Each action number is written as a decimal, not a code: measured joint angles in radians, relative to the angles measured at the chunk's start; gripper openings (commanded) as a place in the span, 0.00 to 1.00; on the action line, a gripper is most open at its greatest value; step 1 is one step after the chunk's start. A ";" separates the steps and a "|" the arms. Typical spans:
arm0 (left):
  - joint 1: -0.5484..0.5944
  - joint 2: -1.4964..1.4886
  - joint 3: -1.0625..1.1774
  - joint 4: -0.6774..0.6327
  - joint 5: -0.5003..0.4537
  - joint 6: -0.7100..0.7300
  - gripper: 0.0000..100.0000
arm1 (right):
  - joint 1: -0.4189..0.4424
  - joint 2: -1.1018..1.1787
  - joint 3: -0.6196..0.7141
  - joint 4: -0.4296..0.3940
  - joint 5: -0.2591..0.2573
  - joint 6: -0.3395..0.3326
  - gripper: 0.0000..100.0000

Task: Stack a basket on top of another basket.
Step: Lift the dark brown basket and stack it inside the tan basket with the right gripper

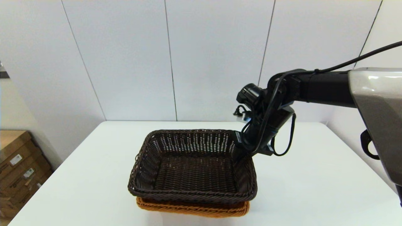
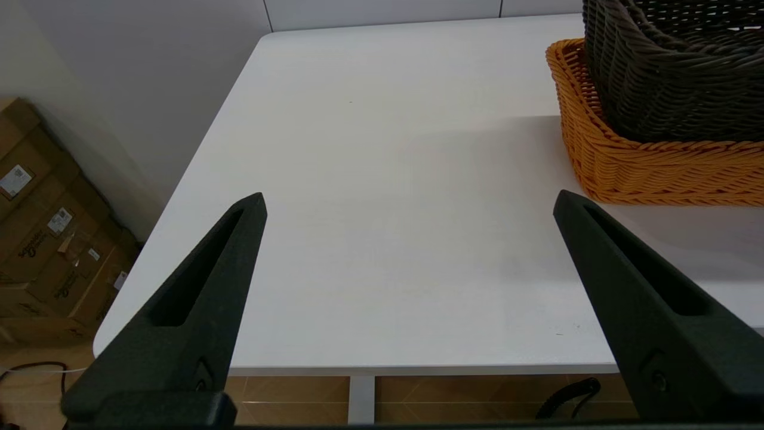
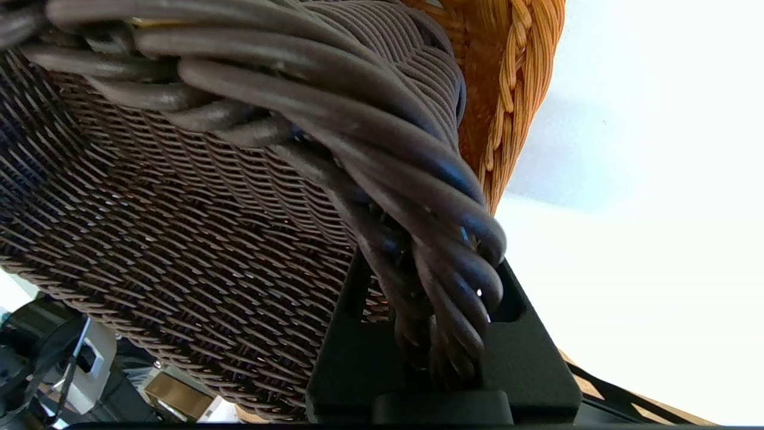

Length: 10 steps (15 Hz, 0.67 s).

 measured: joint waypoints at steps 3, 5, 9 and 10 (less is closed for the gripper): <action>0.000 0.000 0.000 0.000 0.000 0.000 1.00 | 0.001 0.006 0.000 -0.004 0.000 0.000 0.00; 0.000 0.000 0.000 -0.001 0.000 0.000 1.00 | 0.004 0.012 0.000 -0.004 0.000 0.001 0.00; 0.000 0.000 0.000 0.000 0.000 0.000 1.00 | 0.008 0.026 0.000 -0.005 0.004 0.001 0.00; 0.000 0.000 0.000 0.000 0.000 0.000 1.00 | 0.008 0.027 0.000 -0.005 0.004 0.000 0.00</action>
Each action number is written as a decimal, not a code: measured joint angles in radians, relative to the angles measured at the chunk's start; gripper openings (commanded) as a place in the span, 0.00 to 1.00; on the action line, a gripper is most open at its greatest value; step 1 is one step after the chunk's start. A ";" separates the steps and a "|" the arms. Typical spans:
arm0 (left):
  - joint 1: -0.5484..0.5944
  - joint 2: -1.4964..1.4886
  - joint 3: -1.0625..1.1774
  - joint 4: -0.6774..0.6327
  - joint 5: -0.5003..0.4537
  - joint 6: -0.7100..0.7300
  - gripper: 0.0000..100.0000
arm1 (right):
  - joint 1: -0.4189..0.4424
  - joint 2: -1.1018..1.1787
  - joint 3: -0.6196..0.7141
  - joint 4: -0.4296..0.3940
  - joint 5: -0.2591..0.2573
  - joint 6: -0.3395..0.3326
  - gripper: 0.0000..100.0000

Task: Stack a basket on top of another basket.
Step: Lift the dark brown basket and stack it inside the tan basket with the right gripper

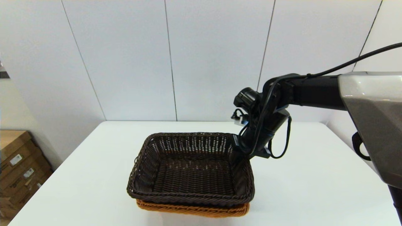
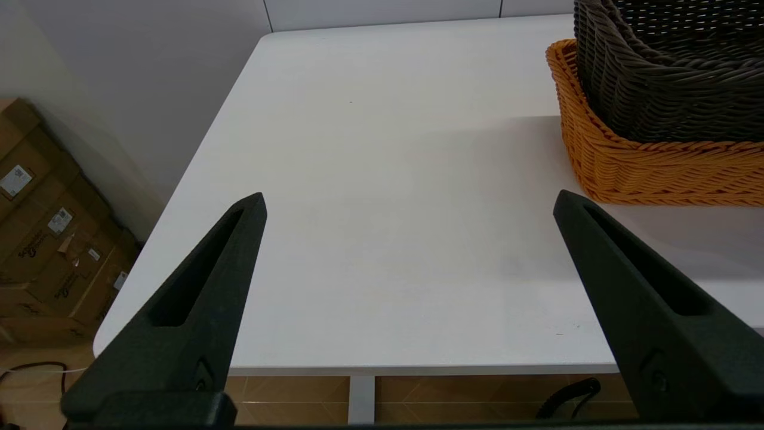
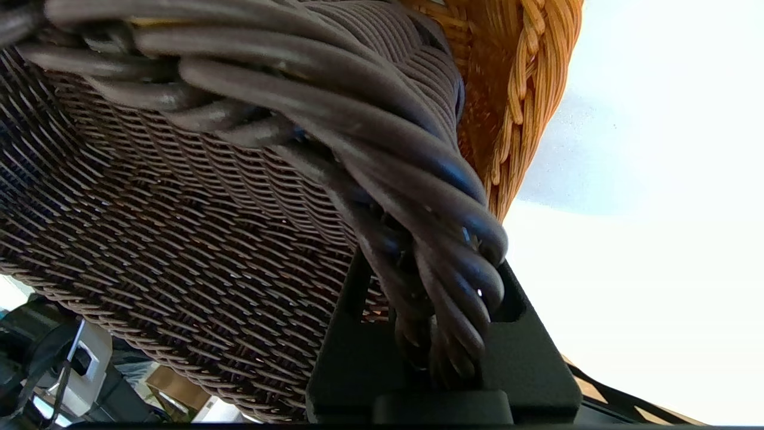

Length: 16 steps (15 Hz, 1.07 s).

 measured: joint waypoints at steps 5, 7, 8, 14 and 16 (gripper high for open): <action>0.000 0.000 0.000 0.000 0.000 0.000 1.00 | 0.000 0.012 0.001 -0.003 -0.001 -0.001 0.00; 0.000 0.000 0.000 0.000 0.000 0.000 1.00 | -0.001 0.017 0.001 -0.002 -0.001 -0.003 1.00; 0.000 0.000 0.000 0.000 0.000 0.000 1.00 | -0.001 0.019 0.001 -0.002 -0.001 -0.004 1.00; 0.000 0.000 0.000 0.000 0.000 0.000 1.00 | -0.001 0.023 0.001 -0.001 -0.003 -0.005 1.00; 0.000 0.000 0.000 0.000 0.000 0.000 1.00 | -0.004 0.010 0.000 -0.001 -0.001 -0.009 1.00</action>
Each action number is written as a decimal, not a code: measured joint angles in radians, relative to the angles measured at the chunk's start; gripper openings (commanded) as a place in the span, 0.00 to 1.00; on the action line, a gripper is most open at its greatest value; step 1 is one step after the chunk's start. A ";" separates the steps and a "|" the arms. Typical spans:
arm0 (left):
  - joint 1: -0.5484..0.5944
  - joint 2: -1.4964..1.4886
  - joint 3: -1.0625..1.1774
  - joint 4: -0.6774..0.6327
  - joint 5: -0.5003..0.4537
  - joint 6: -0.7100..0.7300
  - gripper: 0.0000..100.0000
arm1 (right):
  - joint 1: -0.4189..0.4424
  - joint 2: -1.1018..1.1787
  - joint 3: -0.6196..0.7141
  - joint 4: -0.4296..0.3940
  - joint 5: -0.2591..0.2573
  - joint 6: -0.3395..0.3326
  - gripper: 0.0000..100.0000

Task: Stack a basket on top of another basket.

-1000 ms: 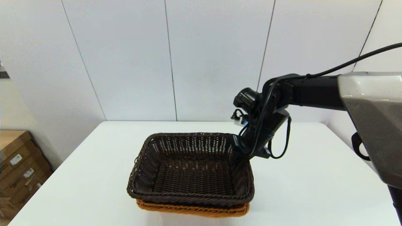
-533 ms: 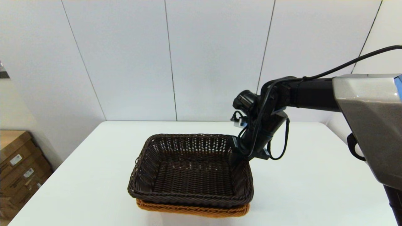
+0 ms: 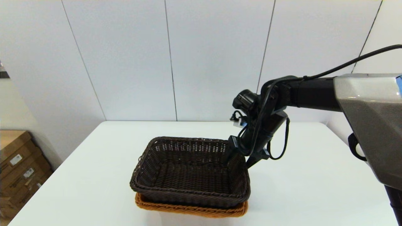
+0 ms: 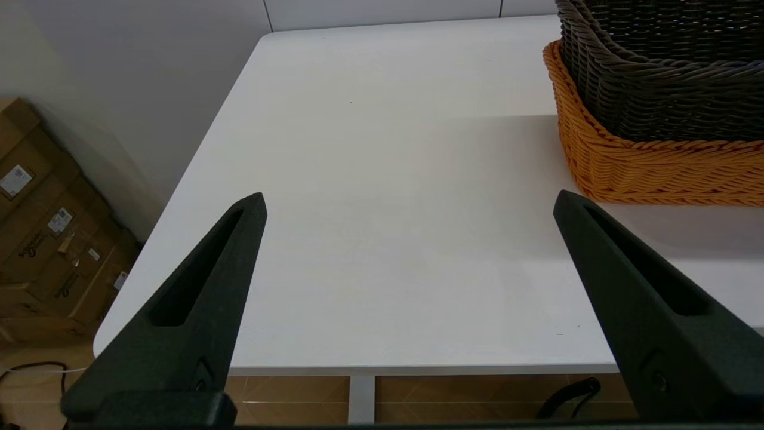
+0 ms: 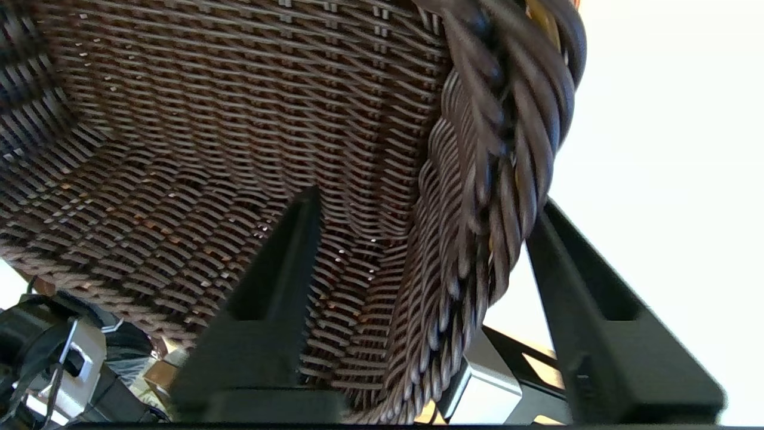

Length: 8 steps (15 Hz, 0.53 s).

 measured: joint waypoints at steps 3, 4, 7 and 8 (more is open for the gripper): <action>0.000 0.000 0.000 0.000 0.000 0.000 1.00 | -0.007 -0.063 0.000 0.004 0.008 -0.009 1.00; 0.000 0.000 0.000 0.000 0.000 0.000 1.00 | -0.010 -0.092 0.000 0.012 0.009 -0.010 1.00; 0.000 0.000 0.000 0.000 0.000 0.000 1.00 | -0.014 -0.216 0.005 0.073 0.029 -0.013 1.00; 0.000 0.000 0.000 0.000 0.000 -0.001 1.00 | -0.016 -0.268 0.013 0.095 0.037 -0.012 1.00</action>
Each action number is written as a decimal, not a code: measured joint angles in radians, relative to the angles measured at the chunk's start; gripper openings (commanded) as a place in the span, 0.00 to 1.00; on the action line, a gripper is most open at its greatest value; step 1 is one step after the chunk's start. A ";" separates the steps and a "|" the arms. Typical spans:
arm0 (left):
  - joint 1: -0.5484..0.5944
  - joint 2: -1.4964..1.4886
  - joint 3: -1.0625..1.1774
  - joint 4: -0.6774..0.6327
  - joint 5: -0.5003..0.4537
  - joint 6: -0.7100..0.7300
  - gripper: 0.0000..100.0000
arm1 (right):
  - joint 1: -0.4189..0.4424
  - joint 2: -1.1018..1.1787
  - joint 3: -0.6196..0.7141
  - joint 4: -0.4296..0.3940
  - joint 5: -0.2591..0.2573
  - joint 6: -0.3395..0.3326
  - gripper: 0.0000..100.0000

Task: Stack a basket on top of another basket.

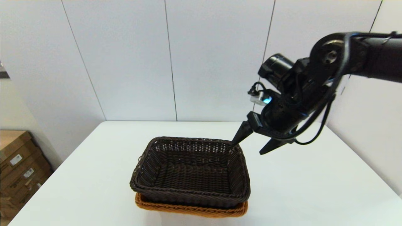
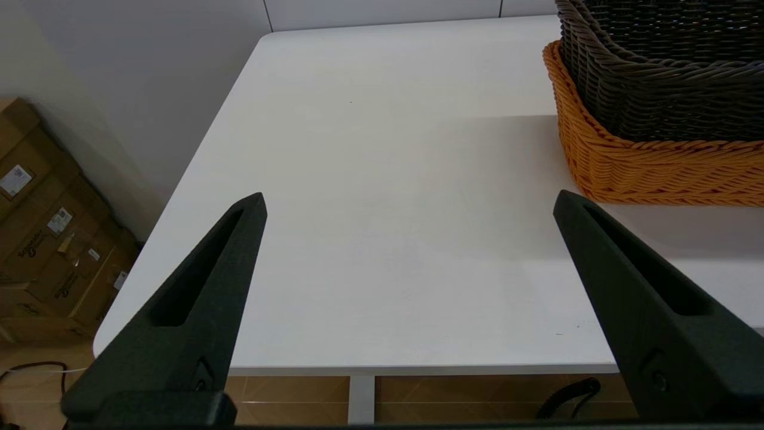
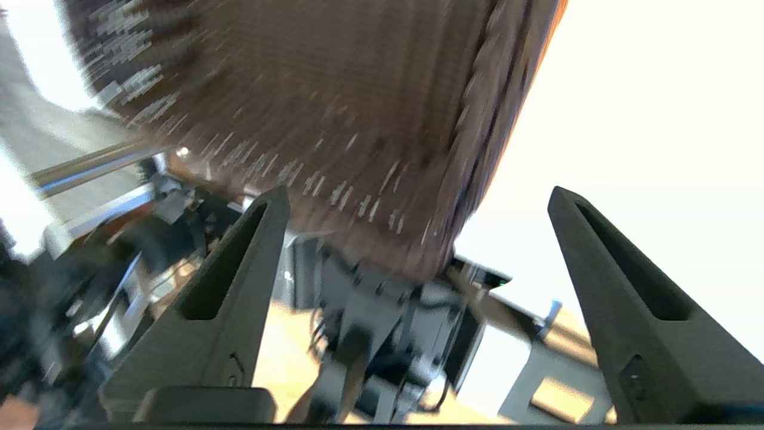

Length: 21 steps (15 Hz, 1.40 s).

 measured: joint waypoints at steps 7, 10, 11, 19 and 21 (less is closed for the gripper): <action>0.000 0.000 0.000 0.000 0.000 -0.001 1.00 | -0.112 -0.512 0.244 0.042 0.010 0.021 1.00; 0.000 0.000 0.000 0.000 0.000 -0.001 1.00 | -0.213 -0.751 0.444 0.007 0.008 0.030 1.00; 0.000 0.000 0.000 0.000 0.000 -0.001 1.00 | -0.244 -0.844 0.531 -0.021 0.004 0.038 1.00; 0.000 0.000 0.000 0.000 0.000 -0.001 1.00 | -0.373 -1.429 1.031 -0.187 -0.100 0.110 1.00; 0.000 0.000 0.000 0.000 0.000 -0.001 1.00 | -0.422 -1.530 1.095 -0.191 -0.102 0.110 1.00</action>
